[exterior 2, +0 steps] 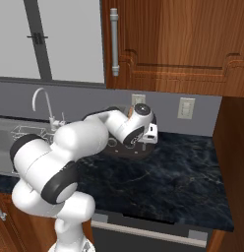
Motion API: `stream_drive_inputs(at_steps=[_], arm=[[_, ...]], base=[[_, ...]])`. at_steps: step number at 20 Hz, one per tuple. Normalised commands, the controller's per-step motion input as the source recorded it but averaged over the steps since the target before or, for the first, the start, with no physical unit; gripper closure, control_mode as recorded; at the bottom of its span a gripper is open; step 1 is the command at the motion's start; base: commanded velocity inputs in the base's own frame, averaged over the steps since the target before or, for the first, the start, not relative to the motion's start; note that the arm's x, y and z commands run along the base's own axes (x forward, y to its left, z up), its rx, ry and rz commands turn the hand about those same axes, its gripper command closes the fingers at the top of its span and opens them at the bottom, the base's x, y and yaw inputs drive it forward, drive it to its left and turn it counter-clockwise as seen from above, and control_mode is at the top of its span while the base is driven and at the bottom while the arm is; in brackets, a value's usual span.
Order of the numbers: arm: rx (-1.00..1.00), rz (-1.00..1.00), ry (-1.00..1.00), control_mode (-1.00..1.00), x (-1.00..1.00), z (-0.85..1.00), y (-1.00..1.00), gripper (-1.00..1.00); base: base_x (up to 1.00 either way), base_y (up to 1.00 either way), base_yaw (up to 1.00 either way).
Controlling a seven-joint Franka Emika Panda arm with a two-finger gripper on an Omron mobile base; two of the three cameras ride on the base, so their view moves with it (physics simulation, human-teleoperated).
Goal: Start the toaster. Once the lever pops up, take the bread to the plate on the dining counter.
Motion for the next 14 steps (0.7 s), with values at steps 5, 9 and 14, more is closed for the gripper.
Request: stream_drive_inputs(at_steps=[5, 9, 14], arm=[[0.00, 0.00, 0.00, -1.00, 0.00, -0.13, 0.00, -1.00], [0.00, 0.00, 0.00, -1.00, 0.00, -0.13, 0.00, -1.00], [0.00, 0.00, 0.00, -1.00, 0.00, -0.16, 0.00, -1.00]], base=[[0.00, 0.00, 0.00], [0.00, 0.00, 0.00], [0.00, 0.00, 0.00]])
